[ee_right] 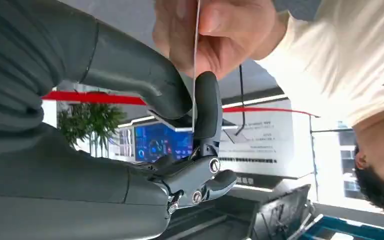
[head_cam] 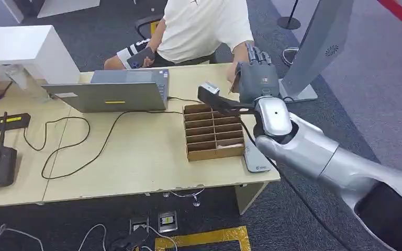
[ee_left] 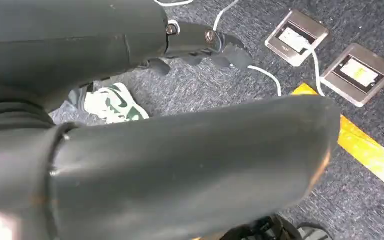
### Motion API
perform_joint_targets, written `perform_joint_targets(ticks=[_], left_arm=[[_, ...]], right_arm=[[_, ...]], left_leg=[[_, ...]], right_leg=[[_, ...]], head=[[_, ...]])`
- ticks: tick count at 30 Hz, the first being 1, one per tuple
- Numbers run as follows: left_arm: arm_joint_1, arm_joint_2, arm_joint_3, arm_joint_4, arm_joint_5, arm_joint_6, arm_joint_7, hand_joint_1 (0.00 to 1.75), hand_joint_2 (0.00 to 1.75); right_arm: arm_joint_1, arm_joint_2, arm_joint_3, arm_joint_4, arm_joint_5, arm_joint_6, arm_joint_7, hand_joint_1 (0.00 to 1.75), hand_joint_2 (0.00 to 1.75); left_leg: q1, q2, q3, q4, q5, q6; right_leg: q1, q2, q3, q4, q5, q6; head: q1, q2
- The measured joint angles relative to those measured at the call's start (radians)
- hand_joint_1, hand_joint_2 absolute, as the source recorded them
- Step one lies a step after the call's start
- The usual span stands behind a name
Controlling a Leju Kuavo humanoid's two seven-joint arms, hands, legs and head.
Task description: Pass the card to the sensor for recognition and then transmit it.
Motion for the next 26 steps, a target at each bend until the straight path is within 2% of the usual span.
perform_joint_targets(ticks=[2, 3, 4, 5, 6, 11, 16, 22, 23, 26], left_arm=[[-0.003, 0.000, -0.001, 0.000, 0.000, 0.000, 0.000, 0.00, 0.00], [-0.003, 0.000, -0.001, 0.000, 0.000, 0.000, -0.002, 0.00, 0.00], [-0.004, 0.000, 0.000, 0.000, 0.000, 0.000, -0.006, 0.00, 0.00], [-0.004, 0.000, 0.000, 0.000, 0.000, 0.000, -0.009, 0.00, 0.00], [-0.005, 0.000, 0.000, 0.000, 0.000, 0.000, -0.010, 0.00, 0.00], [-0.002, 0.000, 0.002, 0.000, 0.000, 0.000, -0.027, 0.00, 0.00], [0.005, 0.000, 0.003, 0.000, 0.000, 0.000, -0.027, 0.00, 0.00], [0.009, 0.000, 0.004, 0.000, 0.000, 0.000, -0.037, 0.00, 0.00], [0.009, 0.001, 0.004, 0.000, 0.000, 0.000, -0.040, 0.00, 0.00], [0.009, 0.002, 0.004, 0.000, 0.000, 0.000, -0.050, 0.00, 0.00]], right_arm=[[-0.019, 0.016, 0.014, 0.006, 0.025, 0.018, 0.000, 1.75, 1.75], [-0.031, 0.026, 0.023, 0.015, 0.036, 0.025, -0.002, 1.66, 1.75], [-0.041, 0.040, 0.030, 0.026, 0.045, 0.030, -0.002, 1.50, 1.75], [-0.046, 0.048, 0.035, 0.034, 0.051, 0.031, -0.003, 1.06, 1.75], [-0.047, 0.059, 0.043, 0.042, 0.055, 0.031, -0.005, 0.00, 1.75], [-0.046, 0.096, 0.077, 0.084, 0.059, 0.023, -0.005, 0.00, 1.75], [-0.046, 0.101, 0.098, 0.110, 0.067, 0.000, -0.003, 0.00, 1.75], [-0.046, 0.074, 0.085, 0.102, 0.111, -0.091, 0.000, 0.00, 1.75], [-0.045, 0.068, 0.073, 0.093, 0.124, -0.112, 0.000, 0.00, 0.00], [-0.027, 0.028, 0.021, 0.058, 0.169, -0.141, 0.000, 0.00, 0.00]], left_leg=[[0.000, 0.000, 0.000, 0.000, 0.000, 0.000], [0.000, 0.000, 0.000, 0.000, 0.000, 0.000], [0.000, 0.000, 0.000, 0.000, 0.000, 0.000], [0.000, 0.000, 0.000, 0.000, 0.000, 0.000], [0.001, 0.000, 0.000, 0.000, 0.000, 0.000], [0.001, 0.000, 0.000, 0.000, 0.000, 0.000], [0.000, 0.000, 0.000, 0.000, 0.000, 0.000], [0.000, 0.000, 0.000, 0.000, 0.000, 0.000], [0.000, 0.000, 0.000, 0.000, 0.000, 0.000], [0.000, 0.000, 0.001, 0.000, 0.000, 0.000]], right_leg=[[0.000, 0.000, 0.000, 0.000, 0.000, 0.000], [0.000, 0.000, 0.000, 0.000, 0.000, 0.000], [0.000, 0.000, 0.000, 0.000, 0.000, 0.000], [0.000, 0.000, 0.000, 0.000, 0.000, 0.000], [0.001, 0.000, 0.000, 0.000, 0.000, 0.000], [0.001, -0.001, 0.000, 0.000, 0.000, 0.000], [0.000, 0.000, 0.000, 0.000, 0.000, 0.000], [0.000, -0.001, 0.000, 0.000, 0.000, 0.000], [0.000, 0.000, 0.000, 0.000, 0.000, 0.000], [0.000, 0.000, 0.000, -0.001, 0.000, 0.000]], head=[[0.000, 0.000], [0.000, 0.000], [0.000, 0.000], [0.000, 0.000], [0.000, 0.000], [0.000, 0.000], [0.000, 0.000], [0.000, 0.000], [0.000, 0.000], [0.000, 0.000]])
